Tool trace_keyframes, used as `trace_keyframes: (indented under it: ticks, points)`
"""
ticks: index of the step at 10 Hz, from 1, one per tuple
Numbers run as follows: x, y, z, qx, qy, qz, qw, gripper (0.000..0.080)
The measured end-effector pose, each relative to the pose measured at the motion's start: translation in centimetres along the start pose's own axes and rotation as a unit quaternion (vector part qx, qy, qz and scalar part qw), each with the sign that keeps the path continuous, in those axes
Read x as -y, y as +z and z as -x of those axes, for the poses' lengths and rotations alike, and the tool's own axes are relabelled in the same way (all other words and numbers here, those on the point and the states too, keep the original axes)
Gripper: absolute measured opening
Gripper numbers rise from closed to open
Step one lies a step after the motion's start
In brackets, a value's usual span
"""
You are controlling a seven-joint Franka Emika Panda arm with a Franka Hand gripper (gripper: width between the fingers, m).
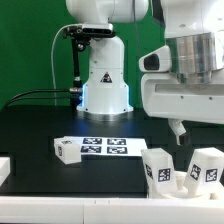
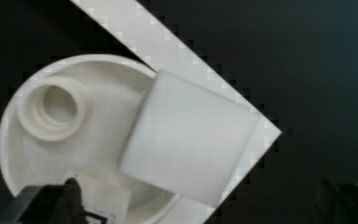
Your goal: Assemble stool
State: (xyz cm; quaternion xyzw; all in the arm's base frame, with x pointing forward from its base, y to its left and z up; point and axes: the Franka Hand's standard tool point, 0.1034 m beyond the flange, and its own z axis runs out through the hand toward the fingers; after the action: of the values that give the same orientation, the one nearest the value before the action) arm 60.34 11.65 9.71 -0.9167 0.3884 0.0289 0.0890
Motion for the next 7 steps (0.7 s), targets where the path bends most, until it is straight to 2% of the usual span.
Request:
trace_keyframes:
  ticks: [2,3,5,6,7]
  points:
    - [0.0,0.0,0.0,0.000,-0.060,0.001,0.998,0.0649]
    - [0.1,-0.1,0.4,-0.006,-0.159,0.019,0.987,0.0649]
    - [0.5,-0.3,0.9,-0.007,-0.349,0.029,0.937,0.0649]
    - [0.5,0.0,1.3,-0.001,-0.410,0.041,0.911,0.0649]
    - [0.4,0.0,1.2,-0.001,-0.431,0.041,0.901,0.0649]
